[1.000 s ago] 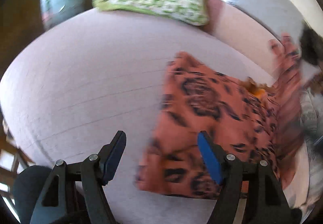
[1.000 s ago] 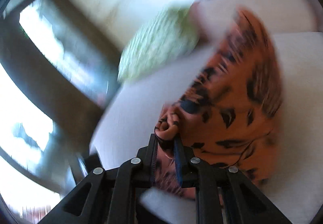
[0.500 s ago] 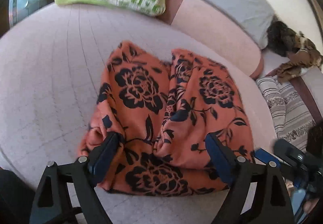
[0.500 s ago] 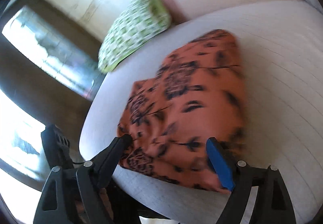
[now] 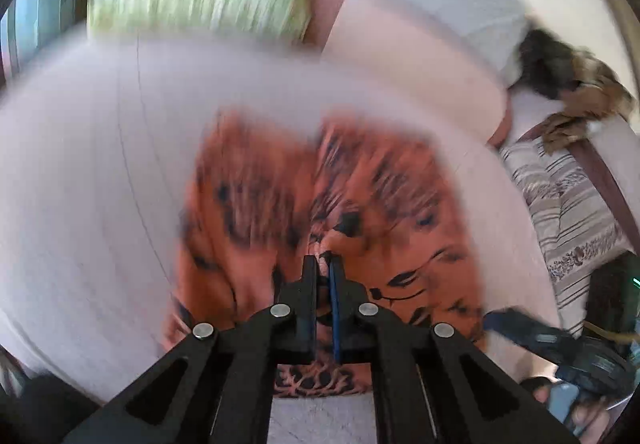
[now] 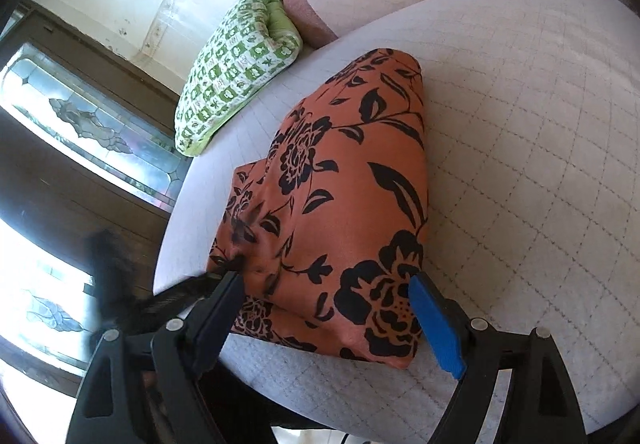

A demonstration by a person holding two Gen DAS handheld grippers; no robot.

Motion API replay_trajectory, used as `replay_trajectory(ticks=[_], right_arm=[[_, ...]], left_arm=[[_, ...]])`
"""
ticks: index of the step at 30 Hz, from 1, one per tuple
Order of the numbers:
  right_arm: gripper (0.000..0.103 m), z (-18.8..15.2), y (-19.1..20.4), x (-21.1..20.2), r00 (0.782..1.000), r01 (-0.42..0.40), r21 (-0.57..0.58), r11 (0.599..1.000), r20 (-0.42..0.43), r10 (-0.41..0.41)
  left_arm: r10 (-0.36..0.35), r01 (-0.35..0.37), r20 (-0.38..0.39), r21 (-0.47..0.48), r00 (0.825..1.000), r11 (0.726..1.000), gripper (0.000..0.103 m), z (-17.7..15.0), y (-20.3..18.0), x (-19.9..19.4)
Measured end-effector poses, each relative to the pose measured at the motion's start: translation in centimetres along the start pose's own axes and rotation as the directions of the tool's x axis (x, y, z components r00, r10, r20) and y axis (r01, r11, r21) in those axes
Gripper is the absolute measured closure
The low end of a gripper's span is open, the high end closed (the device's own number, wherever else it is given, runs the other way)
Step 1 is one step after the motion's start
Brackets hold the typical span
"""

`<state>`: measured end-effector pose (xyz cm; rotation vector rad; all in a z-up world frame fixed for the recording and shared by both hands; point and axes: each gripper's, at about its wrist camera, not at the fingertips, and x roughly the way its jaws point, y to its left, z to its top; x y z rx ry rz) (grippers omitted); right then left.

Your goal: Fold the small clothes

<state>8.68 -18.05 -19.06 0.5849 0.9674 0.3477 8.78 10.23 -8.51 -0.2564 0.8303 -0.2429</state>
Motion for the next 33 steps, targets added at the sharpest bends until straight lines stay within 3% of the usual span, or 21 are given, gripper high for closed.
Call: replay_trajectory(ticks=[1,2,4,5,6,8,9,10,15,17,19,21,22,24,25,26,27,28,29,30,33], right_arm=[[0.017,0.0,0.0,-0.2,1.0,0.001,0.001,1.0,0.002,-0.001],[0.017,0.1,0.0,-0.3,1.0,0.001,0.005,1.0,0.008,-0.001],[0.017,0.4,0.2,-0.4,1.0,0.0,0.007,1.0,0.019,0.0],[0.017,0.5,0.4,-0.3,1.0,0.002,0.004,1.0,0.018,-0.002],[0.017,0.6,0.5,-0.1,1.0,0.007,0.001,1.0,0.013,-0.007],[0.017,0.7,0.7,0.7,1.0,0.009,0.005,1.0,-0.007,-0.009],[0.017,0.7,0.9,1.0,1.0,0.009,0.004,1.0,-0.015,-0.009],[0.017,0.6,1.3,1.2,1.0,0.009,0.0,1.0,-0.026,-0.009],[0.017,0.2,2.1,1.7,0.998,0.036,-0.069,0.997,-0.055,-0.039],[0.017,0.3,1.6,1.7,0.998,0.024,-0.03,0.999,-0.049,-0.026],[0.017,0.4,1.6,1.3,0.999,0.014,-0.02,1.0,-0.032,-0.015],[0.017,0.4,1.7,1.2,1.0,0.017,-0.03,0.999,-0.023,-0.018],[0.017,0.5,1.6,1.4,0.999,0.017,-0.028,0.999,-0.027,-0.018],[0.017,0.5,1.3,1.7,0.999,0.02,-0.009,1.0,-0.04,-0.02],[0.017,0.4,1.2,2.0,0.999,0.021,-0.003,1.0,-0.048,-0.021],[0.017,0.3,1.1,2.1,0.998,0.021,-0.003,1.0,-0.055,-0.021],[0.017,0.2,1.2,2.3,0.998,0.024,-0.005,1.0,-0.065,-0.024],[0.017,0.0,1.2,2.5,0.997,0.028,-0.01,1.0,-0.072,-0.028],[0.017,-0.2,1.2,2.5,0.996,0.031,-0.015,0.999,-0.083,-0.032],[0.017,-0.4,1.0,2.6,0.995,0.035,-0.016,0.999,-0.093,-0.037],[0.017,-0.5,0.3,3.3,0.99,0.066,0.01,0.998,-0.125,-0.064]], left_arm=[[0.02,-0.027,0.102,0.069,0.995,0.997,0.098,0.3,-1.2,-2.7],[0.032,-0.047,0.147,0.1,0.989,0.994,0.098,0.3,-1.7,-3.9],[0.089,-0.117,0.179,0.153,0.98,0.981,0.098,-0.5,-2.0,-4.6],[0.12,-0.141,0.146,0.141,0.982,0.98,0.098,-1.2,-1.3,-3.2],[0.139,-0.143,0.046,0.097,0.989,0.985,0.098,-2.3,0.4,-0.4],[0.139,-0.147,-0.174,-0.039,0.975,0.988,0.097,-4.5,4.4,4.5],[0.083,-0.105,-0.168,-0.126,0.982,0.987,0.097,-5.2,5.9,4.9],[0.071,-0.092,-0.156,-0.136,0.985,0.986,0.097,-4.9,6.1,4.5],[0.074,-0.079,-0.074,-0.078,0.995,0.994,0.098,-0.8,4.4,2.2],[0.081,-0.079,0.041,-0.036,0.996,0.996,0.098,0.9,3.0,-0.7],[0.114,-0.131,0.232,0.056,0.966,0.99,0.099,1.5,0.6,-6.0],[0.192,-0.247,0.333,0.133,0.923,0.96,0.101,0.4,-0.7,-7.1],[0.241,-0.294,0.282,0.165,0.929,0.942,0.101,-0.6,-0.1,-5.1],[0.24,-0.241,0.022,0.06,0.97,0.969,0.101,-2.2,3.8,0.6],[0.24,-0.241,-0.093,0.003,0.966,0.97,0.101,-3.1,5.9,3.0],[0.223,-0.233,-0.139,-0.065,0.965,0.97,0.1,-4.2,8.1,4.7],[0.227,-0.238,-0.127,-0.085,0.966,0.967,0.102,-4.3,8.6,4.5],[0.255,-0.272,-0.161,-0.097,0.954,0.957,0.103,-3.9,9.1,4.7],[0.211,-0.234,-0.163,-0.134,0.964,0.963,0.103,-3.5,9.7,4.6],[0.218,-0.24,-0.155,-0.134,0.963,0.962,0.103,-3.2,9.8,4.1],[0.208,-0.21,-0.026,-0.098,0.978,0.973,0.103,-0.9,8.4,1.4]])
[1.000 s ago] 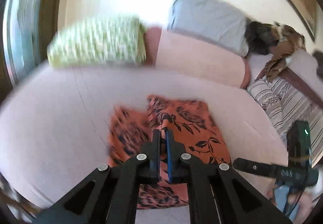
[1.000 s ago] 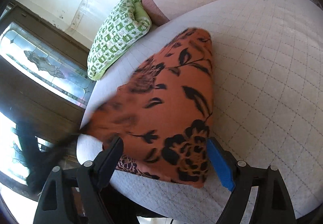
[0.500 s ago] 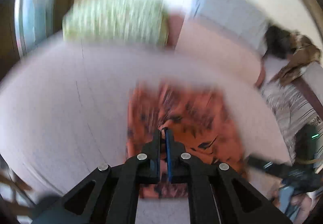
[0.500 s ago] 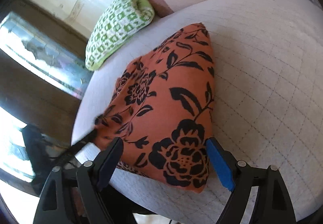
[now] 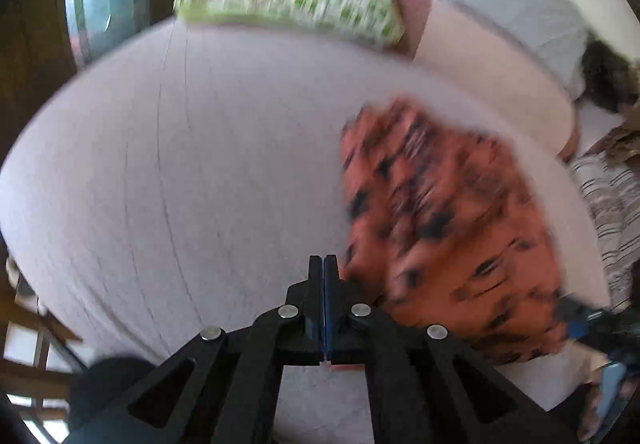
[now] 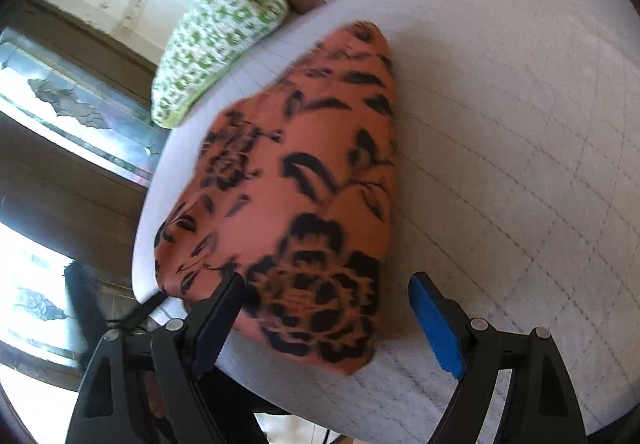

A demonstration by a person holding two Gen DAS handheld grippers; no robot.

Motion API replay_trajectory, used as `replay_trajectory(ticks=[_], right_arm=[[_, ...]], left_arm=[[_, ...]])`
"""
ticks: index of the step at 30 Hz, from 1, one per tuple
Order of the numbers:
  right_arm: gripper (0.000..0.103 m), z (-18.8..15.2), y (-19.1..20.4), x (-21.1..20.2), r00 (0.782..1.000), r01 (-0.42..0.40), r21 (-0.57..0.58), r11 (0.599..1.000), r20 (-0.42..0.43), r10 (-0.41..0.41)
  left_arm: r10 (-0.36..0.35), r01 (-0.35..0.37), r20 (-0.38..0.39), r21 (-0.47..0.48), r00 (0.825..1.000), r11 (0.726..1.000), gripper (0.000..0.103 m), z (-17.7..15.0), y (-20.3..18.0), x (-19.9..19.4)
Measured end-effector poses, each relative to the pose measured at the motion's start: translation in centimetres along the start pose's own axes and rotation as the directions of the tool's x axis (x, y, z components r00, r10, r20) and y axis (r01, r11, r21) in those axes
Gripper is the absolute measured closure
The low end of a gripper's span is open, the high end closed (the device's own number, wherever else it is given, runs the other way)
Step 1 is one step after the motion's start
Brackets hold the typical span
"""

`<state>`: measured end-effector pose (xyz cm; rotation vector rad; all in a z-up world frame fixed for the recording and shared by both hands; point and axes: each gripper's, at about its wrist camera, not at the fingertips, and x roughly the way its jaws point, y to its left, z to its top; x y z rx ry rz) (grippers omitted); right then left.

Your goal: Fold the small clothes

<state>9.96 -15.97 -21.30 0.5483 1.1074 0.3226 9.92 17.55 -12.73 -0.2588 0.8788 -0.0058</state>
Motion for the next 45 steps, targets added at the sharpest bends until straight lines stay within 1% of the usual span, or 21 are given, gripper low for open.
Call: replay_trajectory(ticks=[3,5,7,8,12,14,16,17,20,21,23,26,29,31,32,33,35,37,39,43,45], right_arm=[[0.017,-0.2,-0.7,0.2,1.0,-0.012,0.05,0.999,-0.001,0.012],[0.017,-0.2,-0.6,0.1,1.0,-0.014,0.052,0.999,0.001,0.014],[0.017,-0.2,0.1,-0.8,0.999,-0.036,0.035,0.999,0.028,0.035],[0.017,-0.1,0.8,-1.4,0.998,-0.043,0.013,0.999,0.045,0.043],[0.017,1.0,3.3,-3.3,0.994,-0.047,-0.079,0.996,0.095,0.054],[0.017,1.2,3.8,-3.7,0.993,-0.048,-0.089,0.995,0.102,0.057],[0.017,1.2,3.6,-3.8,0.994,-0.047,-0.081,0.996,0.097,0.055],[0.017,1.2,3.5,-3.8,0.994,-0.044,-0.074,0.996,0.093,0.05],[0.017,1.0,2.7,-4.0,0.995,-0.037,-0.059,0.998,0.095,0.042],[0.017,1.0,2.3,-4.1,0.995,-0.034,-0.054,0.998,0.096,0.039],[0.017,1.1,1.7,-4.3,0.995,-0.029,-0.039,0.999,0.097,0.033],[0.017,1.4,1.2,-4.6,0.995,-0.028,-0.029,0.999,0.1,0.03],[0.017,1.7,1.3,-4.9,0.993,-0.032,-0.035,0.999,0.113,0.036],[0.017,1.7,1.3,-5.1,0.992,-0.028,-0.045,0.999,0.118,0.033],[0.017,1.7,1.3,-5.1,0.993,-0.024,-0.046,0.999,0.114,0.029],[0.017,1.6,1.2,-5.0,0.993,-0.023,-0.042,0.999,0.112,0.028],[0.017,1.6,0.8,-4.8,0.994,-0.026,-0.024,0.999,0.109,0.028],[0.017,1.5,0.7,-4.3,0.995,-0.025,-0.012,1.0,0.094,0.026],[0.017,1.3,0.9,-4.2,0.996,-0.03,-0.02,0.999,0.086,0.031],[0.017,1.1,0.8,-4.5,0.997,0.001,-0.053,0.999,0.079,0.003],[0.017,1.3,0.0,-4.6,0.997,-0.004,-0.016,1.0,0.082,0.005]], left_arm=[[-0.025,0.023,0.057,0.043,0.998,0.999,0.103,1.0,-1.0,-2.1],[-0.113,0.113,0.066,0.006,0.991,0.994,0.098,2.0,-0.9,-2.8],[-0.155,0.156,0.071,-0.004,0.985,0.988,0.051,2.9,-1.0,-2.9],[-0.171,0.171,0.036,-0.014,0.985,0.985,0.016,3.0,-1.1,-2.1],[-0.281,0.277,-0.036,-0.088,0.959,0.957,0.016,3.7,-1.8,1.4],[-0.302,0.301,-0.031,-0.053,0.953,0.952,0.016,4.0,-2.9,2.0],[-0.222,0.221,-0.083,-0.029,0.971,0.975,0.016,4.4,-3.8,4.5],[-0.194,0.188,-0.14,-0.059,0.971,0.98,0.02,4.0,-3.6,5.9],[-0.245,0.225,-0.283,-0.103,0.927,0.969,0.082,2.8,-3.3,9.3],[-0.247,0.229,-0.281,-0.093,0.927,0.969,0.085,2.7,-3.4,9.4],[-0.238,0.232,-0.279,-0.053,0.93,0.971,0.087,2.9,-3.9,8.8],[-0.226,0.22,-0.223,-0.049,0.948,0.974,0.089,3.5,-4.4,7.4],[-0.186,0.188,-0.024,0.11,0.982,0.976,0.089,4.1,-6.8,1.6],[-0.153,0.124,0.117,0.223,0.981,0.967,0.089,3.8,-8.5,-2.4],[-0.136,0.1,0.135,0.247,0.981,0.964,0.089,3.5,-8.6,-2.9],[-0.103,0.066,0.131,0.26,0.986,0.963,0.088,3.0,-8.6,-2.5],[-0.04,0.046,-0.029,0.21,0.999,0.977,0.088,1.5,-7.0,2.3],[-0.001,0.02,-0.157,0.118,0.988,0.993,0.087,0.2,-4.8,6.0],[-0.033,0.044,-0.128,0.087,0.991,0.995,0.088,0.0,-4.3,5.3],[-0.052,0.056,-0.028,0.174,0.998,0.983,0.088,1.4,-6.7,1.7],[-0.046,0.054,-0.049,0.162,0.998,0.985,0.088,1.3,-6.1,2.3]])
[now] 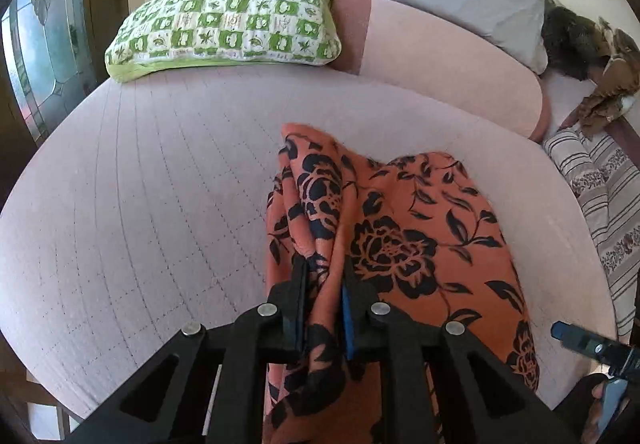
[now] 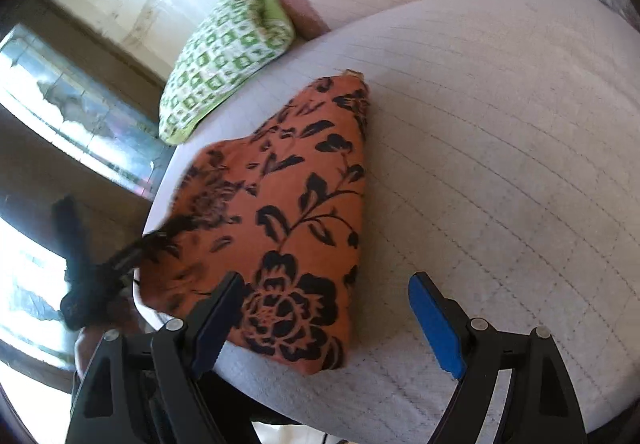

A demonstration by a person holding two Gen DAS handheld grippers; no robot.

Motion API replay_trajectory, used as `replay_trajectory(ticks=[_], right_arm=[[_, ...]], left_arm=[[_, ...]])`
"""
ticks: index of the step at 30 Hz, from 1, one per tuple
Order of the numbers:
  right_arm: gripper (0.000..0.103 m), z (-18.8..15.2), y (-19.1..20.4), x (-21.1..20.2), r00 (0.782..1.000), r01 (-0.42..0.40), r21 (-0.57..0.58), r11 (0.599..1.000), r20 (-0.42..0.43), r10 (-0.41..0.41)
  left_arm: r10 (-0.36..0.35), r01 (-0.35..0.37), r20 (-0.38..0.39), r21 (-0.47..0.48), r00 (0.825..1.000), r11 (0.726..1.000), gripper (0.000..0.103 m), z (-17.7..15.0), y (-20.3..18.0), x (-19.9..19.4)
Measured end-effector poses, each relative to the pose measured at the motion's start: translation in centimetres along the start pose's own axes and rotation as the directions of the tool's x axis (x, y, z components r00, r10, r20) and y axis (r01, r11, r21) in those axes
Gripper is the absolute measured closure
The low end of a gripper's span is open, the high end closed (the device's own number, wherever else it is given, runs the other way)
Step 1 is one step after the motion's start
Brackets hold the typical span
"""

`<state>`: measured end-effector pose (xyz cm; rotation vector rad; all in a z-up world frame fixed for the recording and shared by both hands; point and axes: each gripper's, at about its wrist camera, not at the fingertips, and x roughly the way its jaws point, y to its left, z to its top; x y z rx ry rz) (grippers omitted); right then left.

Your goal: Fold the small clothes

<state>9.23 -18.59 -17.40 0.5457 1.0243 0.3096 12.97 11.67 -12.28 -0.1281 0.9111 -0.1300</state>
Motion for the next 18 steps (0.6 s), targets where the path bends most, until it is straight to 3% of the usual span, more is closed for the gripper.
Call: replay_trajectory(ticks=[2,3,5,13,14,15,18], right_arm=[[0.017,0.1,-0.2,-0.2,1.0,-0.012,0.027,1.0,0.011,0.012],[0.017,0.1,-0.1,-0.2,1.0,-0.015,0.024,1.0,0.009,0.015],[0.017,0.0,0.5,-0.1,1.0,-0.014,-0.006,1.0,-0.002,0.014],[0.017,-0.2,1.1,0.5,0.999,-0.035,0.008,0.999,-0.017,0.035],[0.017,-0.1,1.4,0.6,0.999,-0.039,0.005,0.999,-0.016,0.039],[0.017,-0.1,1.9,0.8,0.999,-0.048,-0.007,0.999,-0.018,0.048],[0.017,0.2,3.2,2.1,0.997,-0.063,-0.045,0.997,-0.05,0.061]], left_arm=[[0.001,-0.006,-0.11,-0.049,0.994,0.999,0.086,-1.3,1.7,2.9],[-0.017,0.006,-0.128,-0.085,0.992,0.996,0.082,-2.3,2.8,4.0],[-0.049,0.039,-0.093,-0.114,0.994,0.993,0.082,-2.5,3.4,3.6],[-0.092,0.07,-0.132,-0.168,0.987,0.983,0.076,-1.8,5.1,4.2],[-0.09,0.065,-0.135,-0.176,0.987,0.982,0.068,-1.2,5.6,4.4],[-0.056,0.028,-0.137,-0.195,0.989,0.98,0.052,-1.0,6.0,4.0],[-0.004,-0.017,-0.083,-0.246,0.997,0.969,0.05,-0.6,6.9,0.8]])
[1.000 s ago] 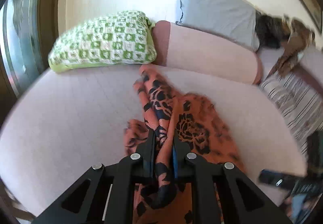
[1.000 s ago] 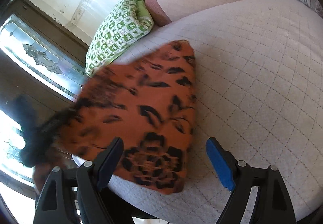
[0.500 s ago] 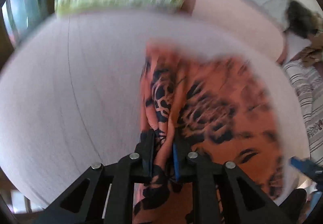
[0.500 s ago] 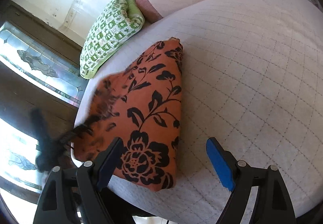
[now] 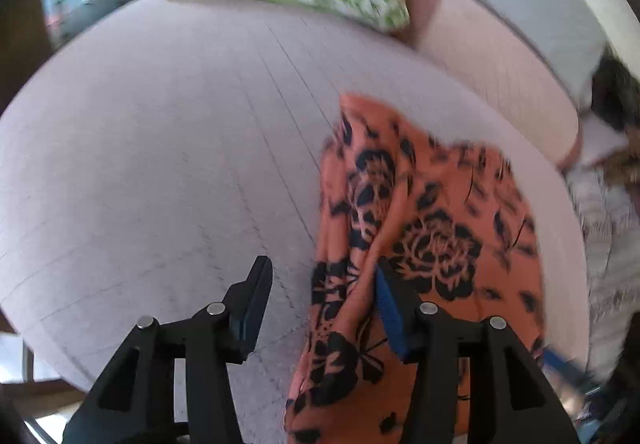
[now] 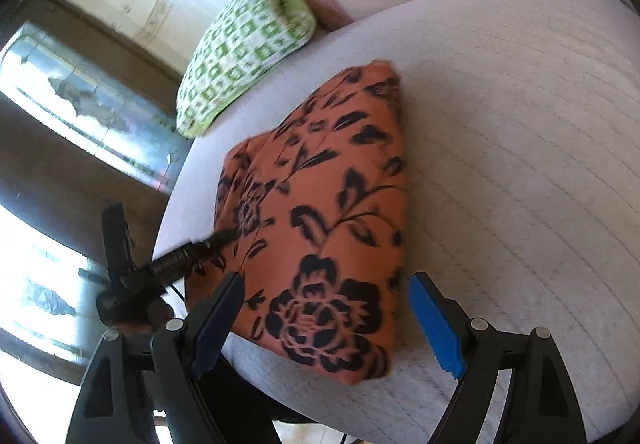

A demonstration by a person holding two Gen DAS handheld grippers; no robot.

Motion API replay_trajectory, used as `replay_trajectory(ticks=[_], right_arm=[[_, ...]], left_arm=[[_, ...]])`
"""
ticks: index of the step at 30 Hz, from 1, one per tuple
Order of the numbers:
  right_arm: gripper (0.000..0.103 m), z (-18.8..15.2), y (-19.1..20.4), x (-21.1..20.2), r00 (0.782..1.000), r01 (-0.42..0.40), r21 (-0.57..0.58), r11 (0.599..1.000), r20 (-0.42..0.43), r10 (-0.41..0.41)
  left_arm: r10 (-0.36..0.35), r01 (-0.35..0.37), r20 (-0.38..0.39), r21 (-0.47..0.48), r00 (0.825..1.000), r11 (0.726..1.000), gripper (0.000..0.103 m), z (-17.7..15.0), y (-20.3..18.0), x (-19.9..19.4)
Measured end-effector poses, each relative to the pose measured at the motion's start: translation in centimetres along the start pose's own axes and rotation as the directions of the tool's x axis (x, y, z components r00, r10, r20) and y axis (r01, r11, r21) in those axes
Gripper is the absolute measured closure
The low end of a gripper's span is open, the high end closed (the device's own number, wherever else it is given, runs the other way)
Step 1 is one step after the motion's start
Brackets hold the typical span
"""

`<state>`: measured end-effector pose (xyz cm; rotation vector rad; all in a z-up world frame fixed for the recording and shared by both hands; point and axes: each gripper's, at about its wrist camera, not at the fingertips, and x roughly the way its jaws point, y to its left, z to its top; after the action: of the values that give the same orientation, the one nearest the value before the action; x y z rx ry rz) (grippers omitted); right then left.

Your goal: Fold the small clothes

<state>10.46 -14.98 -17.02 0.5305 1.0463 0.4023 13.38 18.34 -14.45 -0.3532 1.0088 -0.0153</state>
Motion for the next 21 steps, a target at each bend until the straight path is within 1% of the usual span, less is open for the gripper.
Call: replay_trajectory(ticks=[2,3,4,5,6,7,8,9,10,11,12,13,15,16,18,19,20,21], right_arm=[[0.017,-0.2,0.0,1.7,0.998,0.015,-0.004,1.0,-0.062,-0.015],[0.017,-0.4,-0.2,2.4,0.996,0.024,0.004,1.0,-0.083,-0.024],[0.017,-0.6,-0.5,3.0,0.994,0.031,0.012,0.999,-0.101,-0.03],[0.017,-0.8,-0.7,3.5,0.993,0.035,0.021,0.999,-0.112,-0.032],[0.017,-1.1,-1.0,3.9,0.992,0.037,0.032,0.999,-0.12,-0.033],[0.017,-1.3,-1.3,4.1,0.992,0.036,0.045,0.998,-0.124,-0.03],[0.017,-1.4,-1.4,4.3,0.992,0.033,0.053,0.998,-0.124,-0.026],[0.017,-1.5,-1.4,4.3,0.993,0.029,0.057,0.998,-0.12,-0.022],[0.017,-1.6,-1.4,4.2,0.993,0.03,0.053,0.998,-0.118,-0.023],[0.017,-1.6,-1.4,4.1,0.993,0.029,0.049,0.998,-0.119,-0.023],[0.017,-1.8,-1.3,3.7,0.993,0.026,0.035,0.999,-0.116,-0.022],[0.017,-1.9,-1.4,3.2,0.994,0.029,0.022,0.999,-0.11,-0.026],[0.017,-2.2,-1.9,2.3,0.995,0.043,0.006,0.999,-0.095,-0.042],[0.016,-2.5,-2.6,1.9,0.995,0.047,0.019,0.999,-0.091,-0.045],[0.015,-2.9,-4.0,1.6,0.995,0.047,0.07,0.996,-0.087,-0.04],[0.015,-3.0,-4.4,1.5,0.996,0.036,0.086,0.996,-0.08,-0.029],[0.015,-3.2,-4.8,1.3,0.998,0.018,0.1,0.995,-0.062,-0.011],[0.015,-3.3,-4.8,1.3,0.998,0.018,0.1,0.995,-0.057,-0.012]], left_arm=[[0.0,-0.002,0.063,0.018,0.998,1.0,0.051,-0.1,-0.3,-2.4],[-0.017,0.012,0.087,0.05,0.996,0.999,0.051,-0.5,-0.9,-3.5],[-0.046,0.037,0.092,0.101,0.995,0.994,0.051,-1.3,-1.6,-4.2],[-0.06,0.047,0.092,0.139,0.994,0.989,0.051,-1.8,-2.5,-4.1],[-0.056,0.035,0.095,0.208,0.994,0.978,0.051,-2.8,-3.3,-4.1],[-0.007,-0.018,0.094,0.262,0.996,0.965,0.051,-3.6,-3.8,-3.2],[0.053,-0.069,0.067,0.268,0.996,0.961,0.052,-4.0,-3.9,-1.8],[0.08,-0.084,0.025,0.232,0.996,0.969,0.054,-4.1,-3.0,-0.7],[0.042,-0.037,-0.034,0.137,0.999,0.99,0.054,-4.0,-1.3,0.4],[-0.003,0.006,-0.051,0.057,0.999,0.998,0.054,-3.8,-0.3,0.6],[-0.011,0.013,-0.049,0.033,0.999,0.999,0.054,-3.6,0.0,0.3],[0.002,0.0,-0.03,0.044,1.0,0.999,0.054,-3.3,-0.4,-0.2],[0.022,-0.028,0.062,0.092,0.998,0.995,0.054,-2.9,-1.7,-2.7],[0.005,-0.015,0.101,0.098,0.995,0.995,0.054,-2.7,-2.2,-3.8],[-0.055,0.034,0.172,0.122,0.984,0.992,0.054,-2.3,-3.1,-5.9],[-0.067,0.041,0.188,0.141,0.98,0.989,0.054,-2.2,-3.6,-6.1],[-0.068,0.036,0.187,0.166,0.98,0.986,0.054,-1.9,-4.1,-5.6],[-0.034,0.003,0.161,0.188,0.986,0.982,0.054,-2.0,-4.3,-4.6]])
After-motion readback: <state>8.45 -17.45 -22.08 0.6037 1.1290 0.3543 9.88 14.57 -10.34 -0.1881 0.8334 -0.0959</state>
